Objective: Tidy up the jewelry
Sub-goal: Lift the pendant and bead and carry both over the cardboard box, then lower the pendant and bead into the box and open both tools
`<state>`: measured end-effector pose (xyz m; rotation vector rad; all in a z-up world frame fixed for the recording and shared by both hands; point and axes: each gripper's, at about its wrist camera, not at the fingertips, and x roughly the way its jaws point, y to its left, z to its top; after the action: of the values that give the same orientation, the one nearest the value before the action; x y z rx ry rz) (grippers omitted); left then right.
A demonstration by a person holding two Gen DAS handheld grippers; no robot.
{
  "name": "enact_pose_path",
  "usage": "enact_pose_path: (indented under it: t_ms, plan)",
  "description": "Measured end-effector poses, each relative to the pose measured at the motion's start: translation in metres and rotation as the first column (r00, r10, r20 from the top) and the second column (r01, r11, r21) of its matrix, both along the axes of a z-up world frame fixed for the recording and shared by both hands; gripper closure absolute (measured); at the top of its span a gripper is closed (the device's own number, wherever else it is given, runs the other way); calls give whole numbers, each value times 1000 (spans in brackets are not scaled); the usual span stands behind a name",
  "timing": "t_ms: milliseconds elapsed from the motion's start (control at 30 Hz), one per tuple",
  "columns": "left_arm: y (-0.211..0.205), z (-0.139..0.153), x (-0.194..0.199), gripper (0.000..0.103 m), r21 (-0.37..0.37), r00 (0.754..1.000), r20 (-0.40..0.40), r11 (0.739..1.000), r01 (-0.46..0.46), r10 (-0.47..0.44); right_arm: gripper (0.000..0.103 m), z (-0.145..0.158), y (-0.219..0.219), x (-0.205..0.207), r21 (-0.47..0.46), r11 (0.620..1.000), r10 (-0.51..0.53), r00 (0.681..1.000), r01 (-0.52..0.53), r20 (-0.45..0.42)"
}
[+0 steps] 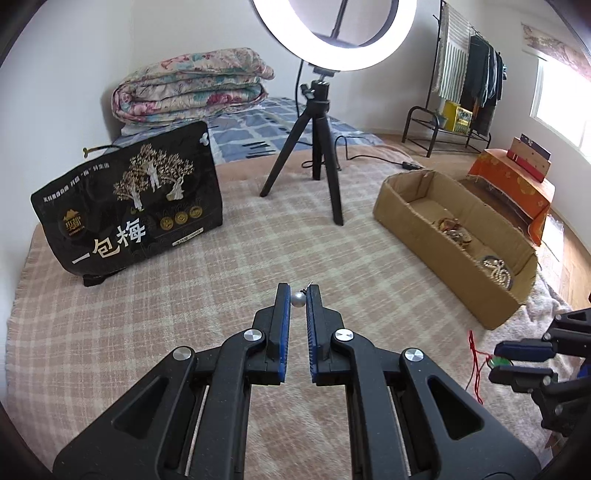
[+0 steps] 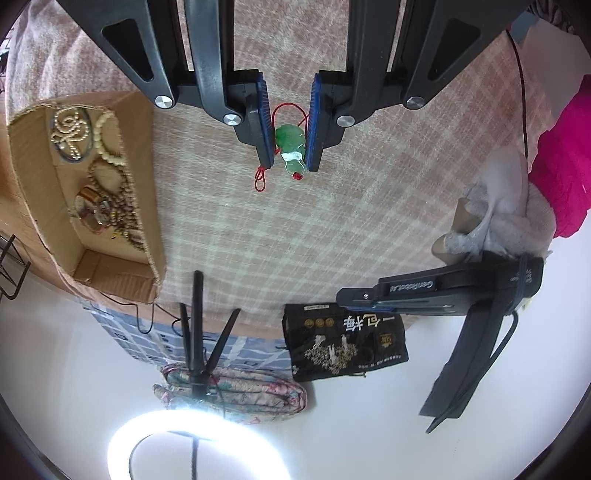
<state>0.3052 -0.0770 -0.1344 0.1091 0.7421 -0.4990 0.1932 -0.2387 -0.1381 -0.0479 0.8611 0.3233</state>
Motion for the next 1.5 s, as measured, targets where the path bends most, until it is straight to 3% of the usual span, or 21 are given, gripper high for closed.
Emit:
enact_pose_path:
  t_ms: [367,800,1167,1500]
  plan:
    - [-28,35,-36,97,-33,998,43,999,41,-39,87,33,-48,-11,-3,996,-90,994,90,59]
    - [-76,47,-56,97,-84,994,42,991,104,-100,87,61,-125,1,5,977,-213,972,214,99]
    - [-124,50,-50,97,-80,988,48,985,152,-149,87,66,-171,30,1,965,-261,961,262,92]
    - [-161,51,-10,97,-81,988,49,985,150,-146,87,62,-185,73,-28,965,-258,962,261,90]
